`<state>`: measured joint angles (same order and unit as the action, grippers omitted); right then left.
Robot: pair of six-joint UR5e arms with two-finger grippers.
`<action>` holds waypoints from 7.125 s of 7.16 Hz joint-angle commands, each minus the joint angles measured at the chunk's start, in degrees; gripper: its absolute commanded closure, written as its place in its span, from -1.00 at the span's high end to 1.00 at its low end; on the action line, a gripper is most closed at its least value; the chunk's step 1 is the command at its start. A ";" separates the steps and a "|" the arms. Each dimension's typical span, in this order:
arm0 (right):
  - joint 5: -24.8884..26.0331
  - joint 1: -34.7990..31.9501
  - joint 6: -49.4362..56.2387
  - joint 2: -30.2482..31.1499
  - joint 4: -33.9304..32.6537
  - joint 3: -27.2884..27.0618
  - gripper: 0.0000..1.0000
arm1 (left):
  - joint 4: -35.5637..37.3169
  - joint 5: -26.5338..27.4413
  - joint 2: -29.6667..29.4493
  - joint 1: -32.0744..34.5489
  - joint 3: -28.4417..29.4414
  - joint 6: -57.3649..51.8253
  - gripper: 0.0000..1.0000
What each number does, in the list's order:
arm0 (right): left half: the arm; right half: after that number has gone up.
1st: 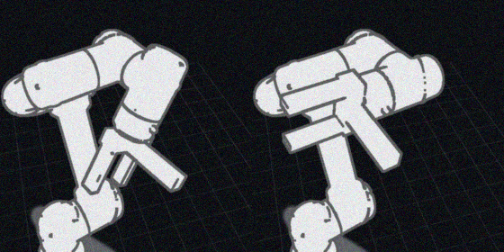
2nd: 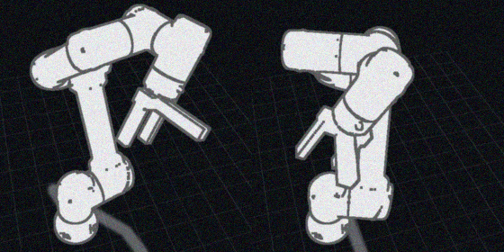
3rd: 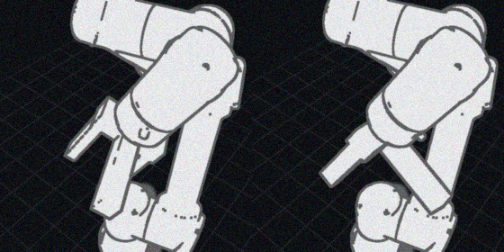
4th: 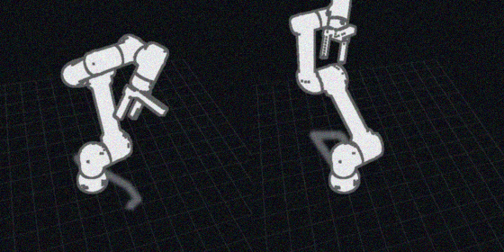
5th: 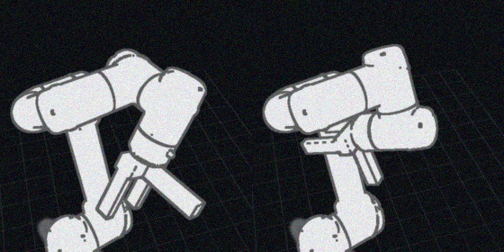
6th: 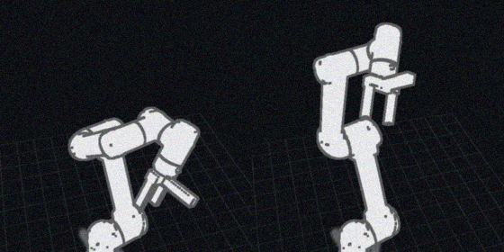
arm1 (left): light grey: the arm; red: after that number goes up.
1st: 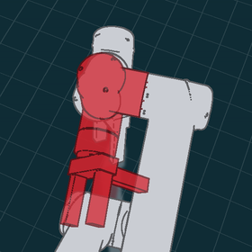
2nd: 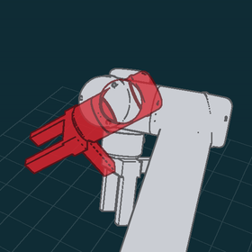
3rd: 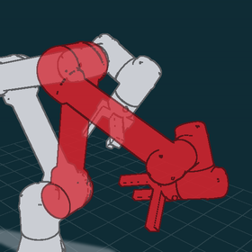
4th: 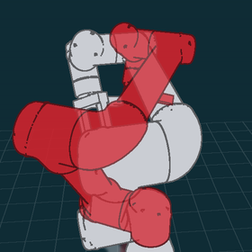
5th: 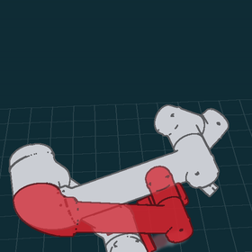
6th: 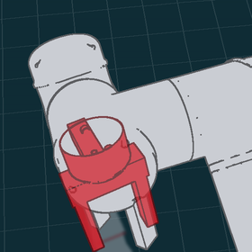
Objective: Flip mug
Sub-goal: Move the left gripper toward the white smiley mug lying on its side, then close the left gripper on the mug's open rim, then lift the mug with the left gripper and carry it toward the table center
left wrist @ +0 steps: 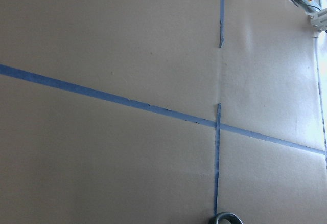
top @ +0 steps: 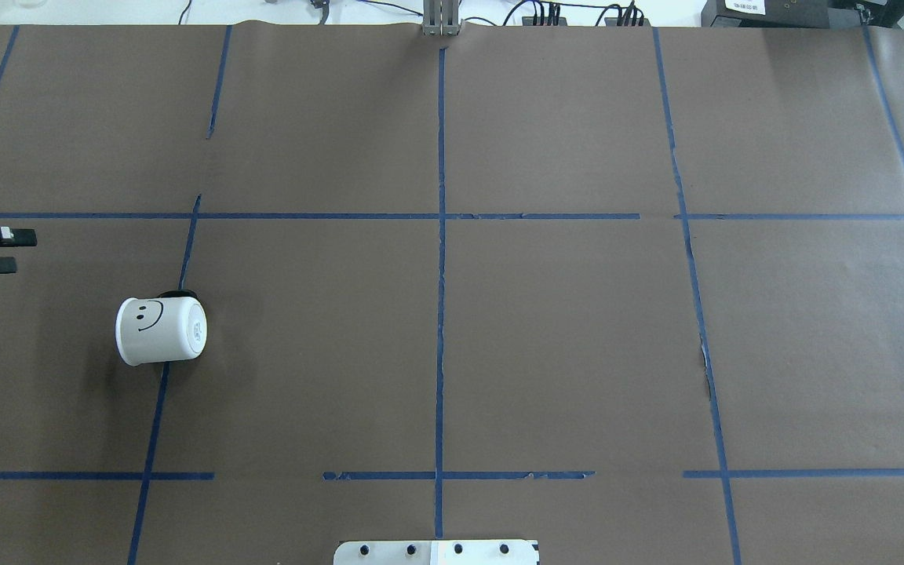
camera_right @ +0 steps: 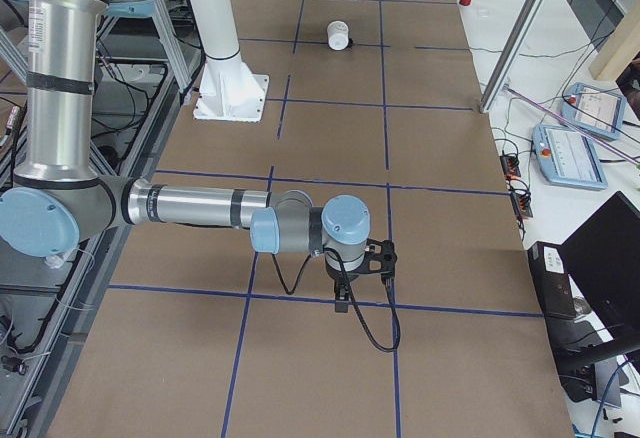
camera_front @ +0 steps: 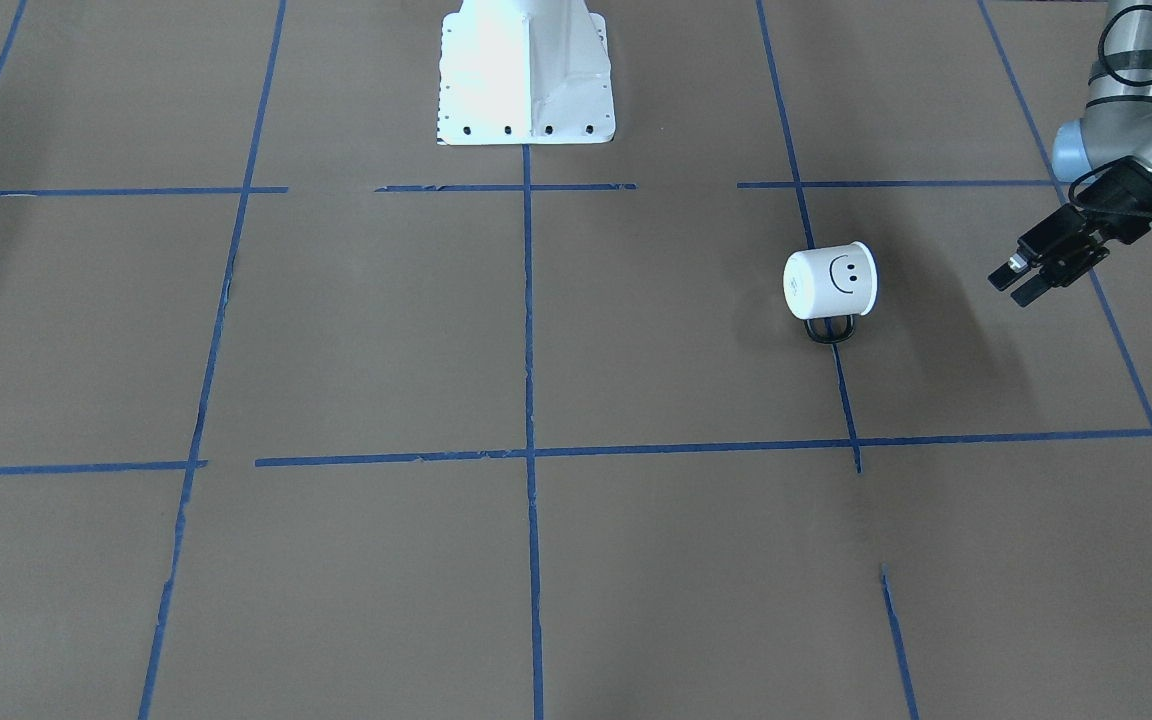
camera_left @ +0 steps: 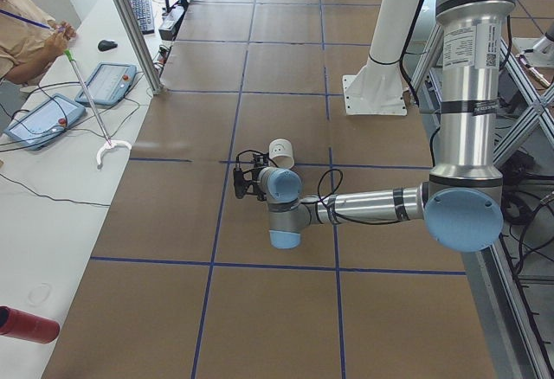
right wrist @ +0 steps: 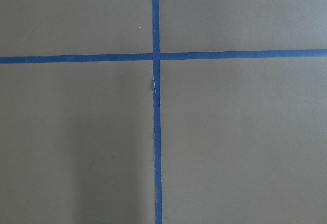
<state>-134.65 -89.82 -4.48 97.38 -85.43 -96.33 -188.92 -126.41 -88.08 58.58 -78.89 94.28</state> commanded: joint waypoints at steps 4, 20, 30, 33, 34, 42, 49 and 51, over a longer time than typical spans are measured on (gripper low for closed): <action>0.00 0.00 -0.09 0.00 0.00 0.00 1.00 | -12.51 12.41 -1.75 -12.25 2.34 13.64 1.00; 0.00 0.00 0.00 0.00 0.00 0.00 1.00 | -35.20 21.92 -6.85 -22.90 14.03 20.50 0.92; 0.00 0.00 0.00 0.00 0.00 0.00 1.00 | -35.38 20.32 -9.48 -18.94 17.02 19.27 0.53; 0.00 0.00 0.00 0.00 0.00 0.00 1.00 | -35.38 20.32 -9.57 -18.85 17.02 19.36 -0.71; 0.00 0.00 0.00 0.00 0.00 0.00 1.00 | -35.38 20.24 -9.57 -18.85 17.02 19.36 -1.00; 0.00 0.00 -0.09 0.00 0.00 -0.09 1.00 | -11.50 20.68 -8.87 -18.15 -0.67 23.23 -1.00; 0.00 0.00 0.00 0.00 0.00 -0.09 1.00 | 66.08 20.59 -32.67 -19.81 -16.29 9.69 -1.00; 0.00 0.00 0.00 0.00 0.00 -0.09 1.00 | 86.44 21.29 -44.06 -23.05 -15.24 8.81 -1.00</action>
<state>-134.65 -89.82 -4.49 97.38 -85.43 -96.41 -113.47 -105.59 -126.14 37.64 -94.59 103.53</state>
